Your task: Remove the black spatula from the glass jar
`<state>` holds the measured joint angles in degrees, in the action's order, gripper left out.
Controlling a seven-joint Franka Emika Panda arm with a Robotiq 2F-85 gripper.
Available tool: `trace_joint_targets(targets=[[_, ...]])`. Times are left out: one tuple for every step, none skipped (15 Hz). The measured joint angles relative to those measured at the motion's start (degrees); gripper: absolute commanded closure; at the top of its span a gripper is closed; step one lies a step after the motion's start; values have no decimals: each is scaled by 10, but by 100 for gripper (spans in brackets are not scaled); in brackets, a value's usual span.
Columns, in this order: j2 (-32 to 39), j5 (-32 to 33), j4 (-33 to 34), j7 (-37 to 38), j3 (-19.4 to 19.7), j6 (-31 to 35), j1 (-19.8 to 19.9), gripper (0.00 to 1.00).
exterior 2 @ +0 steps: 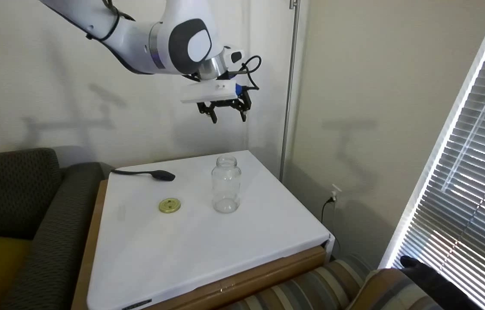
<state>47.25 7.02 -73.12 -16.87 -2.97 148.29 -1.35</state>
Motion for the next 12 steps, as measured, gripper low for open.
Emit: trace_joint_targets(targets=[[-19,0,-16,0,0,0,0,0],[-41,1,-32,0,0,-4,0,0],[-66,3,-48,0,0,-8,0,0],[-92,5,-65,0,0,-15,0,0],[-116,6,-79,0,0,-27,0,0],[-140,6,-92,0,0,-42,-1,0],[-161,5,-103,0,0,-58,-1,0],[-179,5,-112,0,-1,-72,-1,0],[-191,5,-121,0,-1,-77,-1,0],[-198,5,-128,0,-1,-78,-1,0],[-199,5,-132,0,-1,-78,-1,0],[-199,5,-134,0,-1,-78,-1,0]])
